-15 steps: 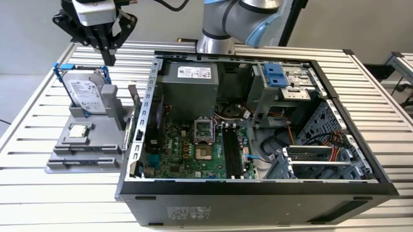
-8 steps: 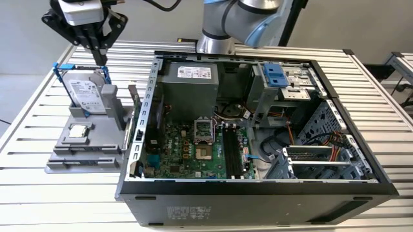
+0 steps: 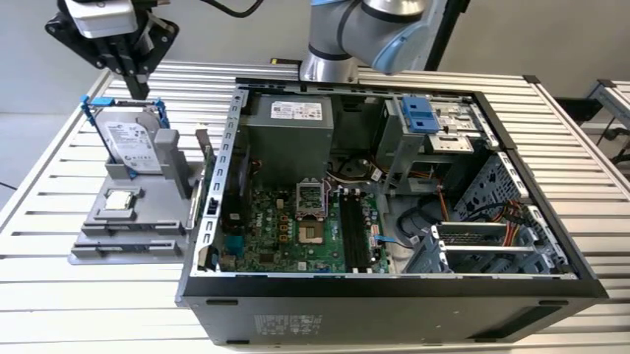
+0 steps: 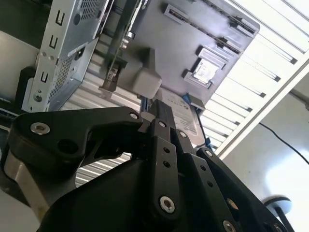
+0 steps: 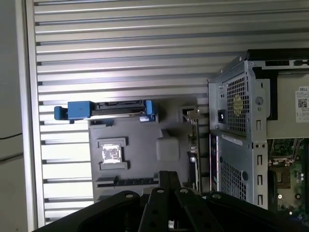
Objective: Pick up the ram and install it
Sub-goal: 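Reach for the ram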
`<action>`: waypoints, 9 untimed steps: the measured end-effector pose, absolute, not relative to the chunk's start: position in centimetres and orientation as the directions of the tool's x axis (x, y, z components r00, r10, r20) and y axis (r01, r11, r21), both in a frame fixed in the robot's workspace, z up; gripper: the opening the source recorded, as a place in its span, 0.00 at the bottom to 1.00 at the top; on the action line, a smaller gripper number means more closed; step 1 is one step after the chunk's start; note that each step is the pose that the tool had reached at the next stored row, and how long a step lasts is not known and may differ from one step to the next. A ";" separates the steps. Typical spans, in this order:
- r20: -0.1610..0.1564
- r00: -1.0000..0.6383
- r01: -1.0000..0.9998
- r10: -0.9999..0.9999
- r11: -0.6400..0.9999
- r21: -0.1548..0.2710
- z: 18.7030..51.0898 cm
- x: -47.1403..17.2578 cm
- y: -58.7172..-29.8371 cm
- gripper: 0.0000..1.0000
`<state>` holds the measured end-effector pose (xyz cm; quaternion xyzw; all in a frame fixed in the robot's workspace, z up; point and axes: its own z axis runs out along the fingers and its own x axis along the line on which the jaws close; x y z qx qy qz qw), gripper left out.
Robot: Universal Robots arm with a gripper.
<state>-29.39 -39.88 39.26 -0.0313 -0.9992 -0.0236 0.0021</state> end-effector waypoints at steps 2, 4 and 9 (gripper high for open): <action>0.007 -0.998 0.062 0.062 0.997 0.047 39.3 -29.8 -39.9 0.00; 0.010 -0.998 0.062 0.062 0.997 0.047 39.3 -30.2 -39.9 0.00; 0.013 -0.998 0.056 0.056 0.997 0.047 39.3 -31.1 -39.9 0.00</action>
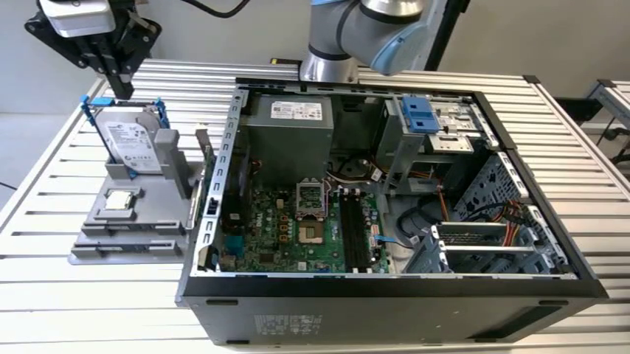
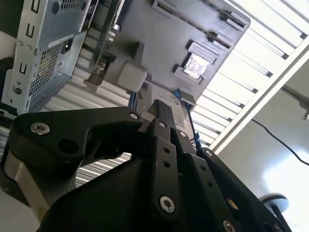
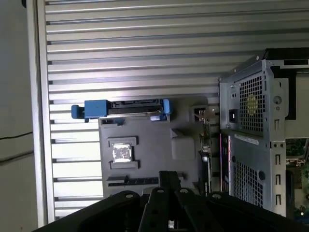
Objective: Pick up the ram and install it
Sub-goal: 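Reach for the ram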
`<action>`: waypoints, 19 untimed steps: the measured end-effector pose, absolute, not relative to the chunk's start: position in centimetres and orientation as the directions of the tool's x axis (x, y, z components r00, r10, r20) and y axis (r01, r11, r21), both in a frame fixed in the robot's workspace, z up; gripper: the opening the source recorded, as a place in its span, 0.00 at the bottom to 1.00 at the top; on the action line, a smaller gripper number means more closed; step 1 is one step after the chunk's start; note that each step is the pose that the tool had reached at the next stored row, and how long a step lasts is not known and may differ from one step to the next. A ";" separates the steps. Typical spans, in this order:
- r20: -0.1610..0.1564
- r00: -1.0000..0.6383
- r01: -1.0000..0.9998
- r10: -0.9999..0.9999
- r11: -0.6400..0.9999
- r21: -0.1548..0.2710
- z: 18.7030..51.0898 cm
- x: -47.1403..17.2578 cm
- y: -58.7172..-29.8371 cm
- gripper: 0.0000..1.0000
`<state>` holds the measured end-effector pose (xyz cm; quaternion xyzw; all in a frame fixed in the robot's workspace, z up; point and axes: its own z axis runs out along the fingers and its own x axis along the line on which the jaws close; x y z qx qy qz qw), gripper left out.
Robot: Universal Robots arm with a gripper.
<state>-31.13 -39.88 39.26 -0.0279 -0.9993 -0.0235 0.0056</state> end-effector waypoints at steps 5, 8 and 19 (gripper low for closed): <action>0.014 -0.999 0.029 0.029 0.998 0.047 39.2 -31.6 -39.9 0.00; 0.015 -1.000 0.005 0.005 0.999 0.047 39.2 -31.7 -39.9 0.00; 0.015 -0.999 -0.034 -0.035 0.998 0.047 39.2 -33.3 -39.7 0.00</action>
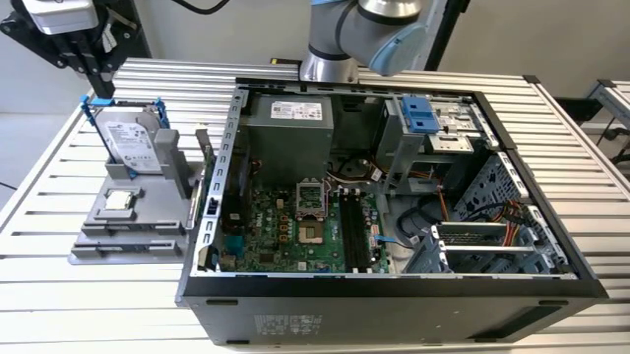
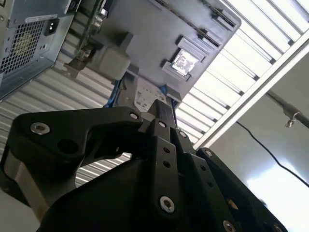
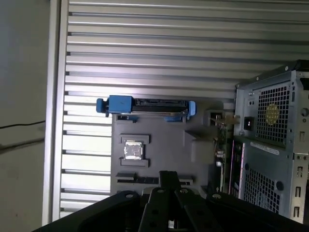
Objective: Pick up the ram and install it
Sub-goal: 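Reach for the ram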
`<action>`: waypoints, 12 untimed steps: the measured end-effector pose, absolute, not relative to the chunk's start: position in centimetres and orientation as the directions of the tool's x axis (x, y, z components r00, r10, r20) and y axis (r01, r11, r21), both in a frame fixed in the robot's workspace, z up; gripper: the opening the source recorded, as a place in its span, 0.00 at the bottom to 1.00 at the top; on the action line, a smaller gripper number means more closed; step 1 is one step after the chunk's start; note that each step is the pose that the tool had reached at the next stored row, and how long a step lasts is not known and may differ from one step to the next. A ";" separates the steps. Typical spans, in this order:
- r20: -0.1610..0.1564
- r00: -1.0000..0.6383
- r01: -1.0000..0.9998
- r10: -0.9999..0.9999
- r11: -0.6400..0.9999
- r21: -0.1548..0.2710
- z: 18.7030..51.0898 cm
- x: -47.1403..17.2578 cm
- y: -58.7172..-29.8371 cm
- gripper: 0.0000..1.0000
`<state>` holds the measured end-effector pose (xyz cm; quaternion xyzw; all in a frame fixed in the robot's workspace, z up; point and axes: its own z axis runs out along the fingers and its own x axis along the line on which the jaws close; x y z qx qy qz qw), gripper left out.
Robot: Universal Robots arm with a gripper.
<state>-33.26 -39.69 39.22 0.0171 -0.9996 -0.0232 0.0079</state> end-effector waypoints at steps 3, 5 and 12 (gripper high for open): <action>0.015 -0.999 -0.040 -0.040 0.998 0.046 39.2 -33.7 -39.6 0.00; 0.014 -0.999 -0.043 -0.043 0.998 0.042 39.2 -34.0 -39.6 0.00; 0.009 -0.999 -0.049 -0.049 0.998 0.034 39.2 -34.4 -39.5 0.00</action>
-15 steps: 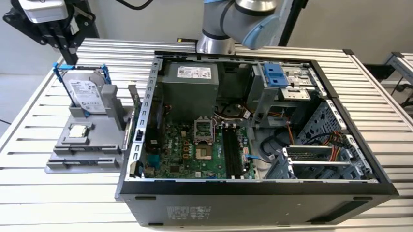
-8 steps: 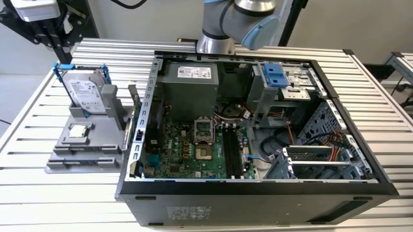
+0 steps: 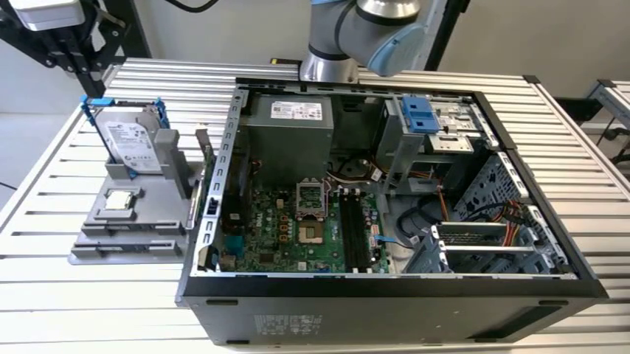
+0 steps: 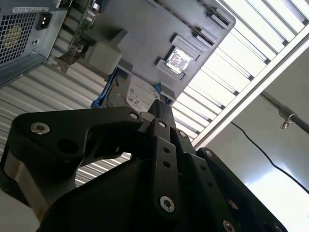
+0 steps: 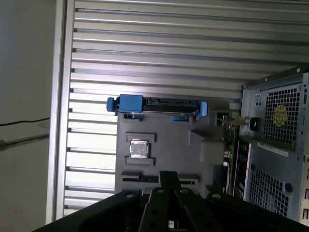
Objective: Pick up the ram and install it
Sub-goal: 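Reach for the ram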
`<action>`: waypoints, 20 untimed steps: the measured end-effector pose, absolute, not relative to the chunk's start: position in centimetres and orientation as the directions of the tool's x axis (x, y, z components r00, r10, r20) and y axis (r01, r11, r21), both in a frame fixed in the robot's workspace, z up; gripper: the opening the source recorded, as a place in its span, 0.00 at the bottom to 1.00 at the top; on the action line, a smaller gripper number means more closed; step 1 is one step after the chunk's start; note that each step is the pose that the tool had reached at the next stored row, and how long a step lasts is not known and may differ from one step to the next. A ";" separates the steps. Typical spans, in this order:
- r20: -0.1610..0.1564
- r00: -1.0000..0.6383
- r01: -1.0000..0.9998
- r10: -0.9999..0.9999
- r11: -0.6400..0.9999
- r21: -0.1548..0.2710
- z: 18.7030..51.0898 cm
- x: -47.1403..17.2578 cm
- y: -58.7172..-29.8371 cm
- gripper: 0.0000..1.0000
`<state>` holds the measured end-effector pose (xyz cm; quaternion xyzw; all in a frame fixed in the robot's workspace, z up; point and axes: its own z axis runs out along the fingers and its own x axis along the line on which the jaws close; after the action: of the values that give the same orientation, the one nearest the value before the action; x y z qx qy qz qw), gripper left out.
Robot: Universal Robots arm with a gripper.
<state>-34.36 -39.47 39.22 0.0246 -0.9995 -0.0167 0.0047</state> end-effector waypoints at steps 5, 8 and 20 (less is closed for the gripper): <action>0.009 -0.999 -0.049 -0.049 0.998 0.034 39.2 -34.5 -39.6 0.00; 0.009 -0.999 -0.049 -0.049 0.998 0.034 39.2 -34.5 -40.2 0.00; 0.009 -0.999 -0.049 -0.049 0.998 0.033 39.0 -34.5 -43.2 0.00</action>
<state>-34.52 -43.18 39.02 0.0246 -0.9995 -0.0166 0.0047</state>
